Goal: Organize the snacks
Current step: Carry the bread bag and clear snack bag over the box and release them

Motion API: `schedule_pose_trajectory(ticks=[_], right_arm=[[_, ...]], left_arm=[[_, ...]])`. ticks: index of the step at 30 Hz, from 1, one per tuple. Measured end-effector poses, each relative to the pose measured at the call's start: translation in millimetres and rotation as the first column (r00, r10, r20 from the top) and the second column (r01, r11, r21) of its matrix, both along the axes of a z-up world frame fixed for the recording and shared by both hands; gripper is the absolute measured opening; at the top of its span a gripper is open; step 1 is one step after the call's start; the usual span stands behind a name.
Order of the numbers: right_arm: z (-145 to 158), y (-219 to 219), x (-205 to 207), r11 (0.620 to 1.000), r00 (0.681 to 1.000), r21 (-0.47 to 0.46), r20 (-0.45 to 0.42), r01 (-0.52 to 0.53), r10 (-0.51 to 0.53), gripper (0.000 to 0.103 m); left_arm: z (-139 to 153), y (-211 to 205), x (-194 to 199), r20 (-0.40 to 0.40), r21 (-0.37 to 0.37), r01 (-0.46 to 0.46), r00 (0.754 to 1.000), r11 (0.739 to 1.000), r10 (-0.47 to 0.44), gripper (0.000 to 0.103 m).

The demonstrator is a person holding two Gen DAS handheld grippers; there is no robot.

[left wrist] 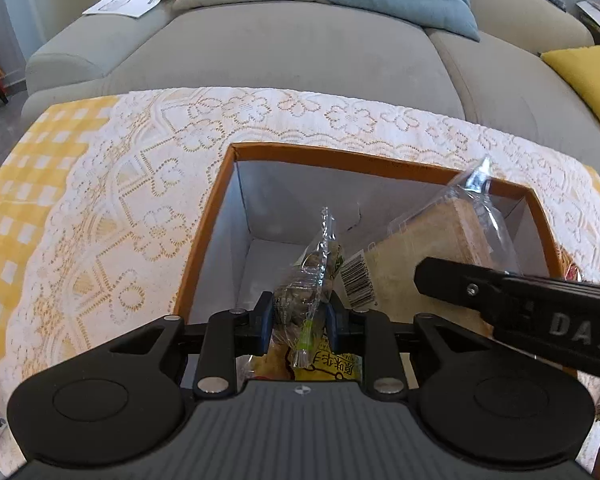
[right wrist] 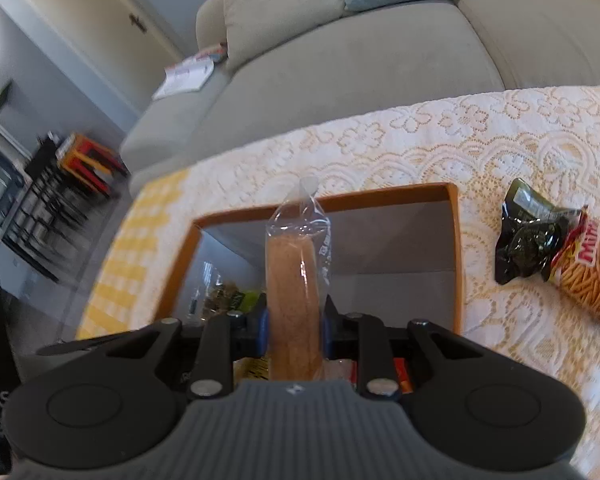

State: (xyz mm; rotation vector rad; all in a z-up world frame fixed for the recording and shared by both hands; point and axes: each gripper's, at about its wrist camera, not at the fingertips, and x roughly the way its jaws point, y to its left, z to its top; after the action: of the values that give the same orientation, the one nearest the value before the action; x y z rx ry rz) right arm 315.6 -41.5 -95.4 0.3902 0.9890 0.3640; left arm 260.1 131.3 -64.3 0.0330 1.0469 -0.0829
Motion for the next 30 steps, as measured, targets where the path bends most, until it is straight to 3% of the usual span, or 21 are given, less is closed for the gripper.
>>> schedule_pose_trajectory(ticks=[8,12,18,24,26,30], right_arm=[[6,19,6,0.965,0.992,-0.246,0.068,-0.089,0.109,0.030],[6,22,5,0.926,0.983,-0.356,0.083,-0.126,0.165,0.032],[15,16,0,0.903,0.978,-0.404,0.080,-0.143,0.191,0.036],[34,7,-7,0.882,0.969,-0.444,0.099,-0.159,0.224,0.043],[36,8,-10,0.874,0.964,-0.452,0.094,-0.181,0.248,0.043],[39,16,-19,0.821,0.945,-0.519,0.075,-0.237,0.320,0.043]], left_arm=[[-8,-9,0,-0.003,0.059,0.037,0.999,0.998,-0.037,0.031],[-4,-4,-1,-0.002,-0.016,0.035,0.999,0.999,-0.035,0.039],[6,11,-7,0.021,-0.178,0.026,1.000,0.984,-0.022,0.054],[11,19,-14,0.040,-0.205,-0.008,0.999,0.979,0.016,0.053],[11,22,-14,0.032,-0.213,-0.020,0.999,0.977,0.027,0.045],[10,26,-16,0.031,-0.187,-0.024,0.999,0.982,0.030,0.043]])
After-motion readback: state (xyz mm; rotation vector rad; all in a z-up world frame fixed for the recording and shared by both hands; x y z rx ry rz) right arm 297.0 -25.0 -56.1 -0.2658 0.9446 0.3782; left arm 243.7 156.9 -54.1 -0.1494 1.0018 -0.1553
